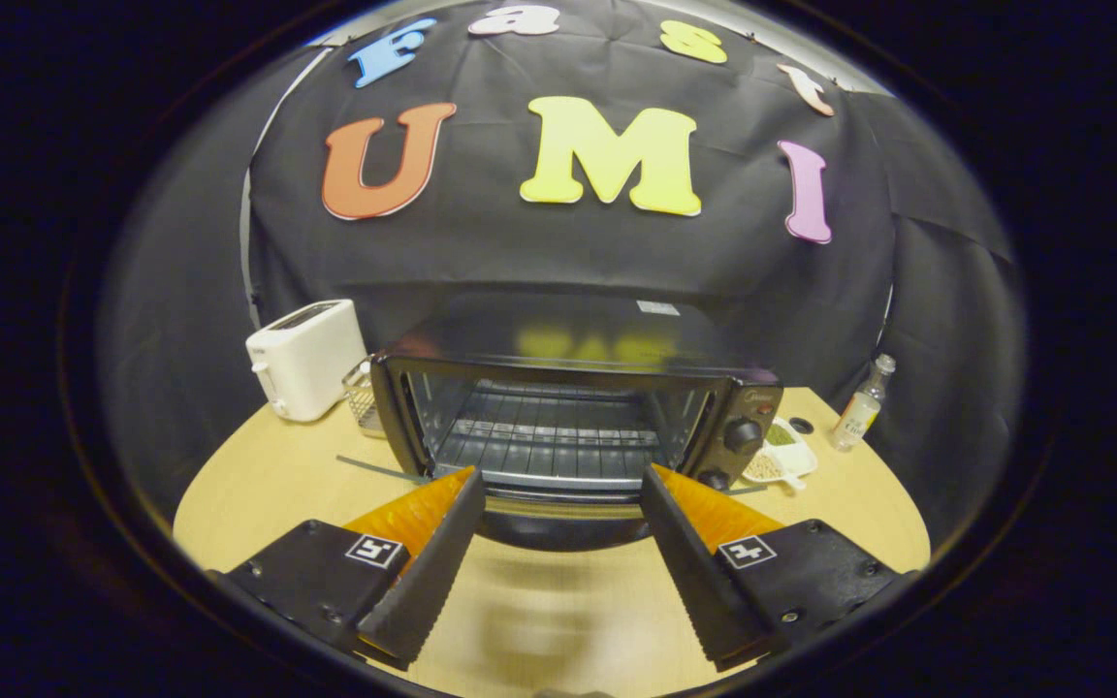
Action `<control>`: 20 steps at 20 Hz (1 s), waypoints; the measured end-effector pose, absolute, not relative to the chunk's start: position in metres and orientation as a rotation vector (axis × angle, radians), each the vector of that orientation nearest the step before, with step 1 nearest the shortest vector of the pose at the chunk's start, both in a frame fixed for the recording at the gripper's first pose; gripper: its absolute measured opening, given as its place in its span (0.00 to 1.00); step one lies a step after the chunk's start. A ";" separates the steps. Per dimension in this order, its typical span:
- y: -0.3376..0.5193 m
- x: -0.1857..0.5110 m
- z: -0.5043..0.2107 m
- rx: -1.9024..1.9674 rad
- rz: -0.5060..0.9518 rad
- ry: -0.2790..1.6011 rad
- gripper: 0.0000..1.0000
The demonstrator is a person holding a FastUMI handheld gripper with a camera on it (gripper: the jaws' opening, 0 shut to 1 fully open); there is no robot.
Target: Open the toaster oven, put the food inside, and close the toaster oven door.
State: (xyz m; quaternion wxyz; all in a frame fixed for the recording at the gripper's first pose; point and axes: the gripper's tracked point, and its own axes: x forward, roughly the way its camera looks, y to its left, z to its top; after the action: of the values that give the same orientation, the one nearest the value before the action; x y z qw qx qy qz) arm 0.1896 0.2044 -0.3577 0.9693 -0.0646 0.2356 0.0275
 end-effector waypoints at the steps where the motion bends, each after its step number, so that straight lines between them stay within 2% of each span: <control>1: 0.205 0.182 -0.363 -0.133 0.054 0.485 1.00; 15: 0.191 0.118 -0.475 -0.073 0.053 0.770 1.00; 20: 0.190 0.121 -0.487 -0.100 0.035 0.787 1.00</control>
State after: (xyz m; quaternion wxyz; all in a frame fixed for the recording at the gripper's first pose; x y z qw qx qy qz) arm 0.1213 0.1895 -0.4870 0.9223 -0.0486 0.3831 0.0173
